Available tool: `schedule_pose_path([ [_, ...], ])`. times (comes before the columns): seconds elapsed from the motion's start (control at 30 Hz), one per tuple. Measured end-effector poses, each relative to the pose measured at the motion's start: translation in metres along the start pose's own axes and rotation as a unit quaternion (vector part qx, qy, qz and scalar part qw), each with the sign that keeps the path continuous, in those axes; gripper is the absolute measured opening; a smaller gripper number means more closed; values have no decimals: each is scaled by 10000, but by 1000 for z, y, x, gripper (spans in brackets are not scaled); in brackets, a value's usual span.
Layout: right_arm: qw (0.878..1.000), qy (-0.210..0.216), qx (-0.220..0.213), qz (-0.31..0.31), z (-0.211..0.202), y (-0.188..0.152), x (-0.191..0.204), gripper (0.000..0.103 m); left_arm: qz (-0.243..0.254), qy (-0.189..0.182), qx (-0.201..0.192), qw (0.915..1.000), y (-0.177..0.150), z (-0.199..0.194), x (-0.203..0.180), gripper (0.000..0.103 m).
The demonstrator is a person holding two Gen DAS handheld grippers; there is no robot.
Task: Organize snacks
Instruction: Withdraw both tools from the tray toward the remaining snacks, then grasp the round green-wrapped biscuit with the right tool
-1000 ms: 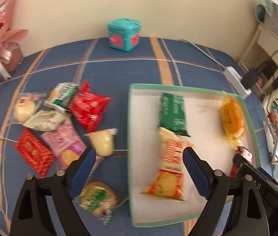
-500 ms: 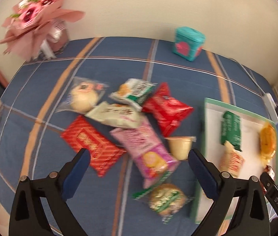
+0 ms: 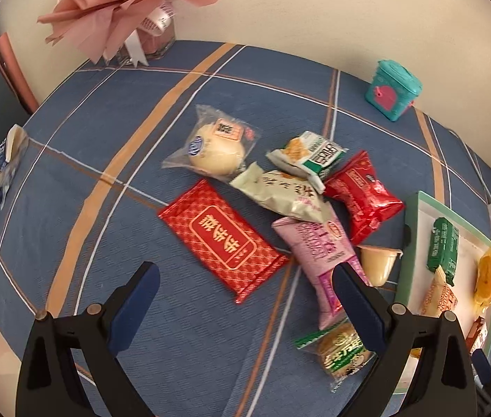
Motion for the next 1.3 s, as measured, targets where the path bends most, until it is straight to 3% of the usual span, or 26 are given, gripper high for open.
schedule_pose_path([
  [0.47,9962,430,31,-759,2,-12,82,103,-373,-183,305,9987,0,15,37,99],
  [0.77,9907,485,390,-1211,20,-17,119,103,-373,37,813,9960,-18,48,45,99],
  [1.03,9837,640,464,-1616,28,-19,139,101,-476,233,918,9944,-23,56,57,99],
  [1.3,9780,867,761,-1739,43,-27,146,89,-672,253,953,9929,-27,57,72,99],
])
Point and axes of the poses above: each gripper's, at about its wrist camera, not at the fingertips, and z roughly the way its jaws point, x to its left, y to its top, the point moved 5 cm from there along z, roughly the way its jaws point, and after that the axes turned 5 degrees about x, right-handed, at the moved point
